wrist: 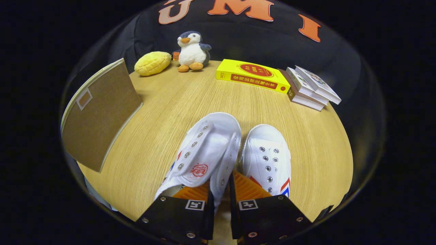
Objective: Open the storage box then place both shoes into the box .Put the left shoe in first, then the right shoe, with the right side of both shoes facing outward in a uniform manner.
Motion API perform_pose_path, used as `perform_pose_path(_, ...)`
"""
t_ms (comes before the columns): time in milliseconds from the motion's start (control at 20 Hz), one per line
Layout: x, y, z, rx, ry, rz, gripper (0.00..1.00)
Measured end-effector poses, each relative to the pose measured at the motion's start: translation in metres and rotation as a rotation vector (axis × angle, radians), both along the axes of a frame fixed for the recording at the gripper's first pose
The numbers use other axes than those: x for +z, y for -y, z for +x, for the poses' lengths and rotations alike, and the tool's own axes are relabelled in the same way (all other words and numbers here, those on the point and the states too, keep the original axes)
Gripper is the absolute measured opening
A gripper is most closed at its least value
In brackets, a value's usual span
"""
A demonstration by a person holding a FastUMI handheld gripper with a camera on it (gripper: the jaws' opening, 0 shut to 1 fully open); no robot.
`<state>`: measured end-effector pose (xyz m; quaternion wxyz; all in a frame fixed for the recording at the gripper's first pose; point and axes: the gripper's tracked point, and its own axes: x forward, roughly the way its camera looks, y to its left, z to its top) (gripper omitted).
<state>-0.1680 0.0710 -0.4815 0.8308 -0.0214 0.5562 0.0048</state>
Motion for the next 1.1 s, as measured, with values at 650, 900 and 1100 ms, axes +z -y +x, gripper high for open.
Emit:
perform_pose_path(650,0.061,-0.007,0.031,-0.237,0.044,0.114,0.02)
perform_pose_path(900,0.126,-0.035,0.060,-0.264,0.098,0.169,0.02)
perform_pose_path(1100,0.169,-0.079,0.084,-0.272,0.110,0.230,0.02)
